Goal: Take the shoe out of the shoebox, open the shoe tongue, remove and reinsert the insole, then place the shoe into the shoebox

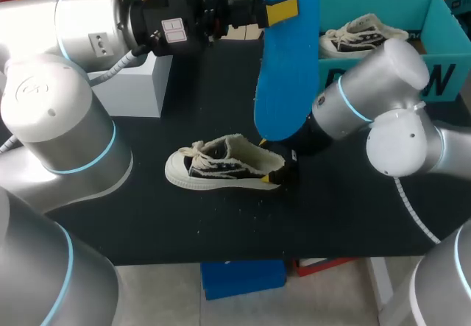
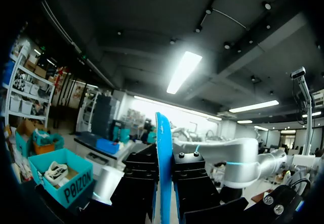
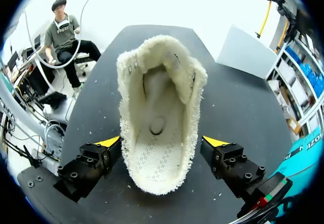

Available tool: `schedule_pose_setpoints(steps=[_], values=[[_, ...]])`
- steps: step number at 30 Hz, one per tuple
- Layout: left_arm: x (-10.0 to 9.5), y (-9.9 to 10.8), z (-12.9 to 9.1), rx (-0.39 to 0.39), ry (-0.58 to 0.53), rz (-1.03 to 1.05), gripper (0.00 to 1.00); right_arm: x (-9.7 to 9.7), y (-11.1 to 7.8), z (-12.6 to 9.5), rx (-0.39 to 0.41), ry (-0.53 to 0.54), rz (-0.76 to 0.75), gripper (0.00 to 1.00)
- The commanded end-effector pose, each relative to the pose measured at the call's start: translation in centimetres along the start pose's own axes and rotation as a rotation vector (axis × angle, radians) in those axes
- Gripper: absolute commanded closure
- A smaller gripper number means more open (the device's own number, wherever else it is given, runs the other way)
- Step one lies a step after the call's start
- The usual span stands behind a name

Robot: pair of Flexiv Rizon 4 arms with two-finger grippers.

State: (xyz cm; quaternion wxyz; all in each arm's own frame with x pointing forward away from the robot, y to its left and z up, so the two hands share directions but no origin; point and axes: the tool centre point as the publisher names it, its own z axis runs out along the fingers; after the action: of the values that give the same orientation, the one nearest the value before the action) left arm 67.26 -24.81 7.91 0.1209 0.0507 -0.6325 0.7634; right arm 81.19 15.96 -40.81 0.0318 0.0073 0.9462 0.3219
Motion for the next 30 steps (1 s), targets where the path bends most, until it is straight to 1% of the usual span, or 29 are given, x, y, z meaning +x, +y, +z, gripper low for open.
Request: schedule_pose_setpoints(steps=[1,3,10,21,30], values=[[0.1,0.1,0.0,-0.001,-0.004,0.000,1.00,-0.1,-0.6,0.7,-0.250,-0.002,0.003,0.00],[0.1,0.1,0.0,-0.001,-0.004,0.000,1.00,-0.1,-0.6,1.0,-0.284,-0.003,0.008,0.00],[0.1,0.1,0.0,-0.001,-0.004,0.000,1.00,-0.1,-1.1,1.4,-0.339,-0.010,0.027,0.00],[0.1,0.1,0.0,-0.001,-0.004,0.000,1.00,0.2,-2.1,1.8,-0.374,-0.010,0.055,0.00],[0.1,0.1,0.0,-0.001,-0.004,0.000,1.00,0.3,-2.5,1.9,-0.375,-0.007,0.064,0.00]])
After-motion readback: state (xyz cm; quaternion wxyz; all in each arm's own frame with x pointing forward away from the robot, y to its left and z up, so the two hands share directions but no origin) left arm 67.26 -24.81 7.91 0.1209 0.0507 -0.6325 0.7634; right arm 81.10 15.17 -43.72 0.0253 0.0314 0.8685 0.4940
